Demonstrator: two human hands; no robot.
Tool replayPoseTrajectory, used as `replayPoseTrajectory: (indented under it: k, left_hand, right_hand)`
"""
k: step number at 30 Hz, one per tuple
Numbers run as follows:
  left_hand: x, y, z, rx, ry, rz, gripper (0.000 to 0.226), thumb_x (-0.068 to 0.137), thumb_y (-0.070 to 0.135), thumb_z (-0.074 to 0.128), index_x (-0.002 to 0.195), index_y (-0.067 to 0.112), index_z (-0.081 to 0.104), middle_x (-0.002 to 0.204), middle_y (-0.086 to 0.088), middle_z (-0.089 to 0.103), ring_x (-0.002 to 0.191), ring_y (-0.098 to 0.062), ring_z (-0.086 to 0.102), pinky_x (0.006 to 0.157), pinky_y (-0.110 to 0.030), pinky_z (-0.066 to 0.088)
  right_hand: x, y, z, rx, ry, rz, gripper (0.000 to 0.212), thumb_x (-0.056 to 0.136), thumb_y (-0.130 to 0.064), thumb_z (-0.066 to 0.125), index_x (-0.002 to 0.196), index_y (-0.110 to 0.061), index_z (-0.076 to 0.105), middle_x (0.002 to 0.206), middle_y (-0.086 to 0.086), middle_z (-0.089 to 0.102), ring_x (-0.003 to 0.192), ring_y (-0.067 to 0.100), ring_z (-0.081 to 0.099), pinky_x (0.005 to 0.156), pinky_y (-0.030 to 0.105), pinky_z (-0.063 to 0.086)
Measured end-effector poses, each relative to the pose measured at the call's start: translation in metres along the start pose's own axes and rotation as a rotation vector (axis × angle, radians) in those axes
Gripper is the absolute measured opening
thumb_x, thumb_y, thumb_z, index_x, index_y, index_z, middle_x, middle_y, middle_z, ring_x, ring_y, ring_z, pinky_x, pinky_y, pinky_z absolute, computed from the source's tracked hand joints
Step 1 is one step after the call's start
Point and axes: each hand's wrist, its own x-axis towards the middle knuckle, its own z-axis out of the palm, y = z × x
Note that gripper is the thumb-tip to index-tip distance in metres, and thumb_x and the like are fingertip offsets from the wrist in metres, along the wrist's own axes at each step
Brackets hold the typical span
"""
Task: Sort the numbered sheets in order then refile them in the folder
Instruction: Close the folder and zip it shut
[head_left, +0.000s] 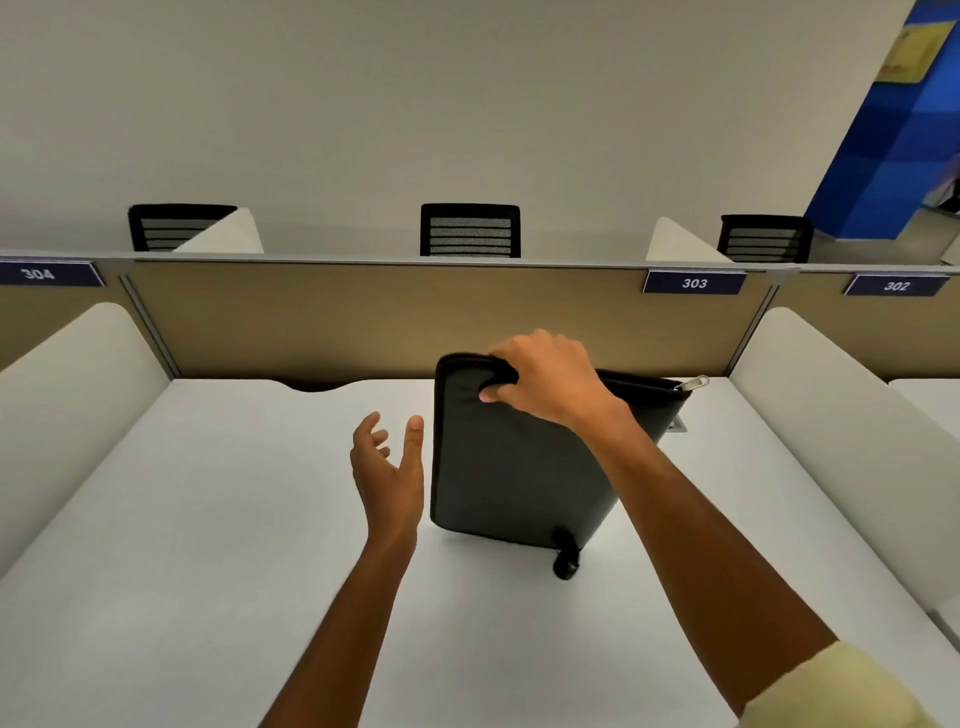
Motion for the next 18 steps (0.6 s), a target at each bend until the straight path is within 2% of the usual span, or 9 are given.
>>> replayPoseTrajectory:
  k: [3,5,7,9,11,14,16,18]
  left_hand:
    - [-0.010,-0.012,0.001,0.021,0.005,-0.092,0.063,0.085,0.046,0.068,0.136,0.023,0.039,0.134,-0.008,0.047,0.117,-0.024,0.050,0.093,-0.039,0.049]
    - [-0.021,-0.020,0.003,-0.003,-0.015,-0.190,0.056,0.085,0.045,0.070,0.126,0.020,0.041,0.129,-0.010,0.047,0.109,-0.025,0.053,0.087,-0.037,0.049]
    - [-0.031,-0.030,0.006,-0.006,-0.054,-0.318,0.050,0.086,0.043,0.069,0.117,0.016,0.041,0.124,-0.014,0.050,0.098,-0.025,0.054,0.080,-0.034,0.045]
    - [-0.040,-0.039,0.008,-0.008,-0.123,-0.443,0.054,0.089,0.044,0.065,0.121,0.007,0.041,0.119,-0.020,0.054,0.094,-0.025,0.053,0.079,-0.036,0.047]
    - [-0.047,-0.048,0.008,-0.079,-0.244,-0.592,0.064,0.091,0.046,0.061,0.135,0.005,0.037,0.121,-0.019,0.055,0.103,-0.031,0.056,0.088,-0.042,0.049]
    - [-0.055,-0.060,0.006,-0.317,-0.518,-0.772,0.064,0.098,0.042,0.052,0.149,0.013,0.028,0.145,-0.020,0.044,0.129,-0.040,0.048,0.101,-0.049,0.043]
    - [-0.061,-0.066,0.005,-0.500,-0.647,-0.831,0.053,0.100,0.033,0.050,0.145,0.010,0.035,0.142,-0.021,0.049,0.128,-0.040,0.050,0.103,-0.049,0.043]
    - [-0.067,-0.070,0.006,-0.601,-0.710,-0.806,0.043,0.098,0.020,0.054,0.137,0.003,0.046,0.132,-0.020,0.059,0.121,-0.039,0.058,0.106,-0.050,0.044]
  right_hand:
    - [-0.003,0.012,-0.012,0.140,0.149,0.126,0.030,0.087,-0.049,0.070,0.110,-0.029,0.070,0.100,-0.002,0.072,0.096,0.024,0.065,0.075,0.034,0.049]
    - [-0.007,0.022,-0.018,0.283,0.267,0.219,0.034,0.086,-0.049,0.071,0.112,-0.027,0.071,0.101,-0.001,0.073,0.094,0.022,0.067,0.082,0.039,0.055]
    - [-0.011,0.031,-0.020,0.422,0.374,0.319,0.037,0.086,-0.047,0.072,0.113,-0.022,0.070,0.097,-0.002,0.072,0.088,0.017,0.066,0.079,0.035,0.057]
    - [-0.017,0.037,-0.016,0.572,0.458,0.421,0.035,0.087,-0.044,0.073,0.111,-0.018,0.070,0.093,-0.004,0.069,0.086,0.013,0.064,0.076,0.029,0.056]
    - [-0.026,0.040,-0.007,0.735,0.527,0.534,0.027,0.087,-0.041,0.073,0.102,-0.020,0.068,0.086,-0.008,0.065,0.085,0.012,0.064,0.077,0.028,0.056]
    - [-0.041,0.040,0.017,0.948,0.619,0.721,0.020,0.089,-0.041,0.071,0.094,-0.024,0.062,0.084,-0.009,0.063,0.084,0.012,0.064,0.082,0.032,0.058]
    - [-0.053,0.040,0.040,1.078,0.679,0.861,0.022,0.089,-0.041,0.071,0.098,-0.024,0.062,0.090,-0.008,0.064,0.091,0.014,0.065,0.089,0.037,0.057]
    - [-0.066,0.037,0.067,1.234,0.719,1.000,0.023,0.089,-0.039,0.071,0.102,-0.022,0.063,0.095,-0.006,0.065,0.098,0.018,0.065,0.096,0.040,0.054]
